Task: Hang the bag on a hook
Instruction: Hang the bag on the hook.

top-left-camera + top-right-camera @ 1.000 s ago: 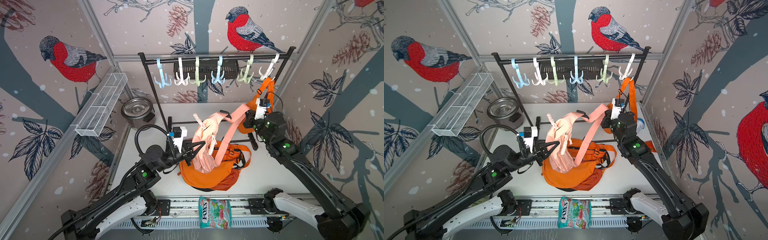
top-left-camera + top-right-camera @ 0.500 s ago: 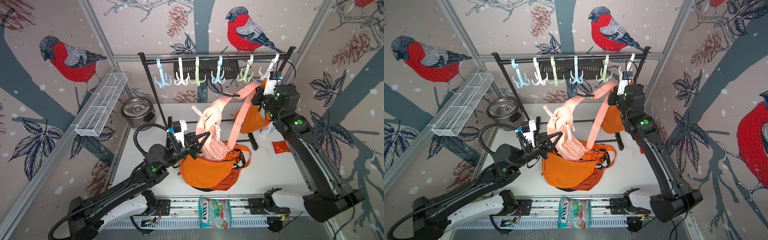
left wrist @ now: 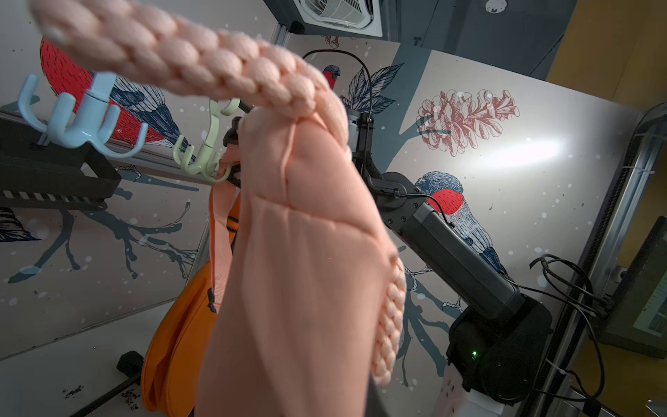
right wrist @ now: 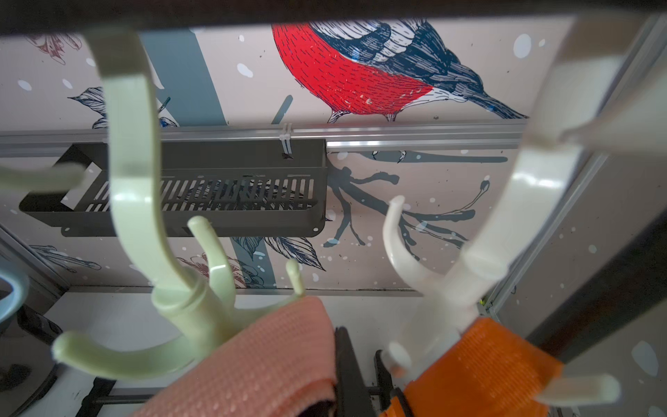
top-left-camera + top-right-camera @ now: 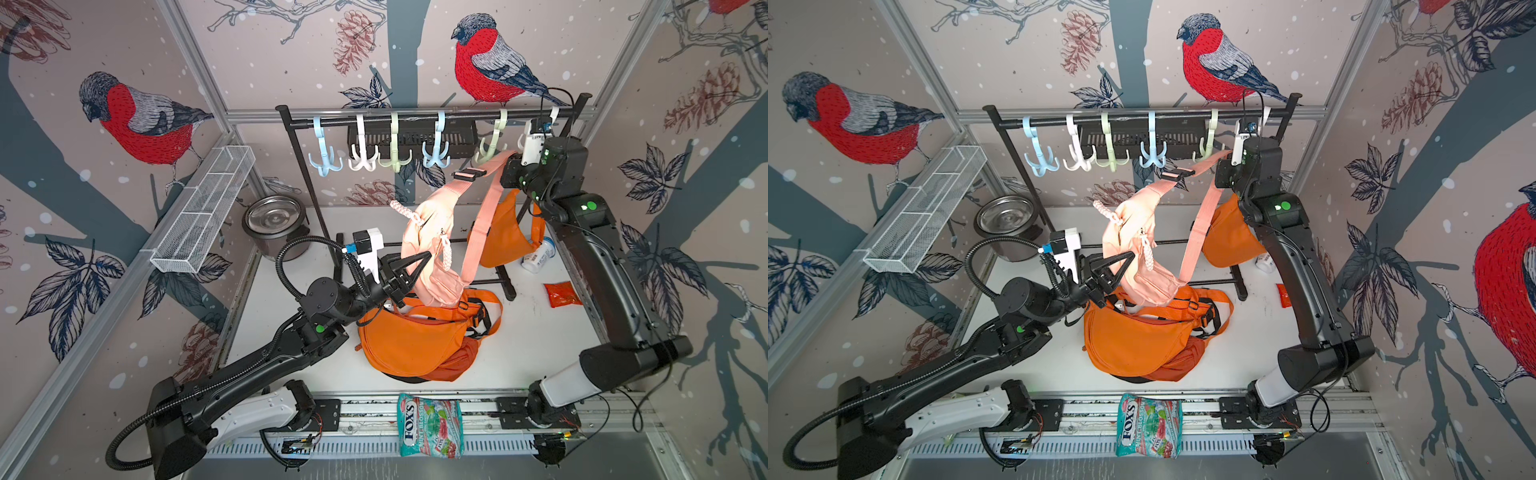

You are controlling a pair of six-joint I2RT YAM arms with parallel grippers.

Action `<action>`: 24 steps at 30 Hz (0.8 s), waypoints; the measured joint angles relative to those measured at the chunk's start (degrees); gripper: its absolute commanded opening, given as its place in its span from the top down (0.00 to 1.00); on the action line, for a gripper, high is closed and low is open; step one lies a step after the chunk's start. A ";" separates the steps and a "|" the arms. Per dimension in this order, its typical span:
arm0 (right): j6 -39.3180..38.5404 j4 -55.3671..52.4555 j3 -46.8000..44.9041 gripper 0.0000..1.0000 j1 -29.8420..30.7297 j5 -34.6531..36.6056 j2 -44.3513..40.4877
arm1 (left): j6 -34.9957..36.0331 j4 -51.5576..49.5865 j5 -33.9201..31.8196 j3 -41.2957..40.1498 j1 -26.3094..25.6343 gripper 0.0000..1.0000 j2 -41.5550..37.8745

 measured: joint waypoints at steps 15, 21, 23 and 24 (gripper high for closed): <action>-0.79 0.20 -10.58 0.89 -0.28 -2.29 -2.49 | -4.22 -2.73 -1.33 -2.19 0.00 1.00 1.22; -0.50 1.33 -15.85 0.76 -0.50 -2.25 -6.40 | -6.51 -3.78 -2.71 -5.22 0.00 0.82 2.10; 0.24 1.75 -17.31 0.75 -0.50 -2.19 -7.65 | -6.93 -4.07 -2.75 -5.44 0.00 0.69 3.02; 0.26 2.12 -17.99 0.75 -0.52 -2.16 -8.26 | -7.15 -4.63 -2.73 -5.51 0.00 0.64 3.52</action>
